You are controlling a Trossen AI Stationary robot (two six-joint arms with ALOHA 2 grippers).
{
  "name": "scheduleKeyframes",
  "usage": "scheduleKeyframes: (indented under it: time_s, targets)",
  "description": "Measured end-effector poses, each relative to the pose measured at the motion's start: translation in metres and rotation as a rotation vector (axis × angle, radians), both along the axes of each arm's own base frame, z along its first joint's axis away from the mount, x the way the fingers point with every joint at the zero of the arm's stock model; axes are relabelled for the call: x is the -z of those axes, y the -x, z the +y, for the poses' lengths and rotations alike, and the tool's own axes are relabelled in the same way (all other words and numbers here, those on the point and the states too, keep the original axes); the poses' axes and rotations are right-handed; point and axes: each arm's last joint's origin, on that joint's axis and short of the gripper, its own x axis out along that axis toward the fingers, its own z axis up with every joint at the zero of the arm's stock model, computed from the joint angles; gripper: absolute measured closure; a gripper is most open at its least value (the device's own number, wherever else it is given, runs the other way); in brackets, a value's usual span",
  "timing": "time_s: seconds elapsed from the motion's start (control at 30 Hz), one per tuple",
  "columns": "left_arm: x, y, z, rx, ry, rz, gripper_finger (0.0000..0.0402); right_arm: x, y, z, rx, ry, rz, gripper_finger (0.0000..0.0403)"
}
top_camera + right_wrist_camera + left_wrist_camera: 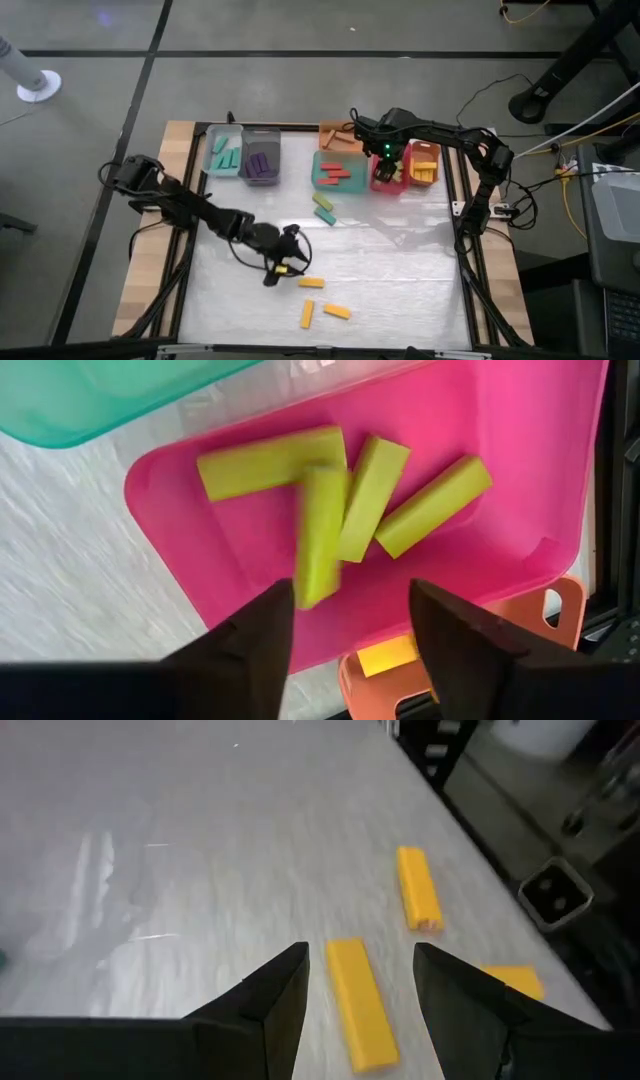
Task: Sort blocks
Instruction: Put the light green block into the pink bin, then put the yellow block into the right orange bin
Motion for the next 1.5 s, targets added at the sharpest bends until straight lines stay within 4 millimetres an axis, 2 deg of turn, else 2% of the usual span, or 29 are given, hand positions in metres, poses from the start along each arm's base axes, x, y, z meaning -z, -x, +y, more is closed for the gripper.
scheduleKeyframes:
  time_s: [0.13,0.27,0.47,0.73,1.13,1.3,1.4,1.5]
  targets:
    - [0.003,0.007,-0.015,-0.036,-0.068,0.010,0.0231,0.000,-0.001,0.000,0.002,0.004,-0.008,0.0168]
    - [0.007,0.010,-0.024,-0.068,-0.113,0.011,0.0231,0.000,-0.003,-0.001,0.004,-0.005,-0.033,0.0149]
    - [0.023,0.008,-0.037,-0.045,-0.121,0.029,0.0231,0.001,-0.003,0.000,0.006,-0.029,-0.052,0.0143]
    - [0.038,-0.006,-0.054,-0.021,-0.179,0.033,0.0231,0.001,-0.004,0.000,0.006,-0.032,-0.054,0.0143]
    - [0.066,-0.010,-0.056,-0.074,-0.196,0.119,0.0231,0.000,-0.003,0.000,0.006,-0.039,-0.043,0.0143]
    - [0.069,-0.011,-0.056,-0.077,-0.205,0.123,0.0232,-0.003,0.003,0.004,0.042,-0.087,0.007,0.0143]
    - [0.069,-0.011,-0.056,-0.082,-0.225,0.117,0.0253,-0.012,0.003,0.007,0.058,-0.151,-0.011,0.0143]
    - [0.069,-0.012,-0.052,-0.096,-0.231,0.116,0.0297,-0.030,-0.001,0.012,0.075,-0.204,-0.115,0.0143]
